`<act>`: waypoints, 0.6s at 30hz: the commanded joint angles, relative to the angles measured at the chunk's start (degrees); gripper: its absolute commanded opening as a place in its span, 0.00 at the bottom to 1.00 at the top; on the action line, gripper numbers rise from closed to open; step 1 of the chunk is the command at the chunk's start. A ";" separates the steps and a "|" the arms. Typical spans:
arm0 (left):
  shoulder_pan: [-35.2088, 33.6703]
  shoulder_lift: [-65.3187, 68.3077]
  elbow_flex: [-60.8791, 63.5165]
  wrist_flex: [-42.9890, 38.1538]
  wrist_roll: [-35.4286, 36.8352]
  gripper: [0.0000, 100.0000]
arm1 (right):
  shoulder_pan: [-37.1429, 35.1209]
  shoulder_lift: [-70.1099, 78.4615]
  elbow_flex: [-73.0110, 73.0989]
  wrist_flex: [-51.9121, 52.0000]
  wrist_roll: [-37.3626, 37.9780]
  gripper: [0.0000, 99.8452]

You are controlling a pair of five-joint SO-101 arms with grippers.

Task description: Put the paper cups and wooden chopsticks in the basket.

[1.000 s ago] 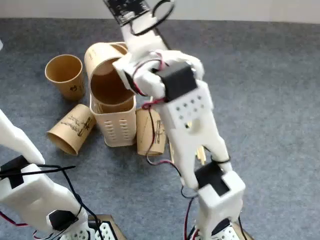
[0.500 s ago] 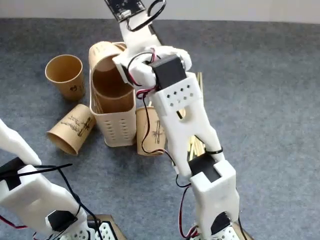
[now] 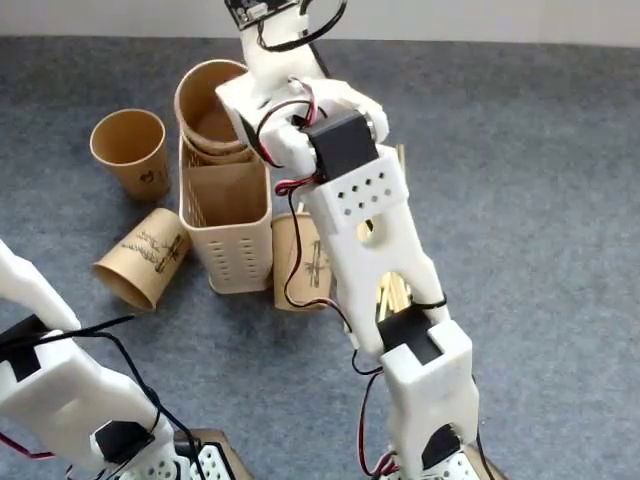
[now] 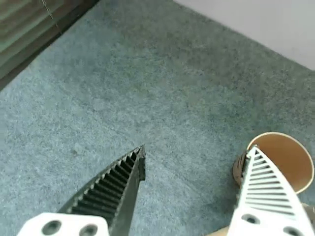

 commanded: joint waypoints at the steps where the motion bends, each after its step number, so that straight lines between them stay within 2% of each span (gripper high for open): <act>1: -0.13 -0.31 1.71 -0.26 -0.44 0.33 | 0.92 -0.92 -1.71 -0.66 -0.26 0.17; 3: -0.13 -0.31 2.15 0.18 -0.44 0.33 | 2.24 -1.27 -1.80 1.27 -0.09 0.17; 6: 0.66 -0.84 6.02 0.53 -2.90 0.32 | 3.12 -2.86 -4.62 11.65 2.11 0.17; 9: 1.89 -2.77 14.99 0.70 -8.35 0.32 | 2.77 -7.69 -8.75 26.07 4.57 0.17; 11: 2.51 -5.14 23.08 0.62 -12.04 0.32 | 4.26 -11.65 -6.81 26.95 4.48 0.17; 13: 2.42 -8.13 31.16 0.53 -16.62 0.32 | 8.13 -15.96 -1.01 26.95 4.04 0.17; 18: 2.77 -18.59 51.30 0.35 -30.51 0.32 | 9.01 -29.85 28.35 27.03 4.48 0.17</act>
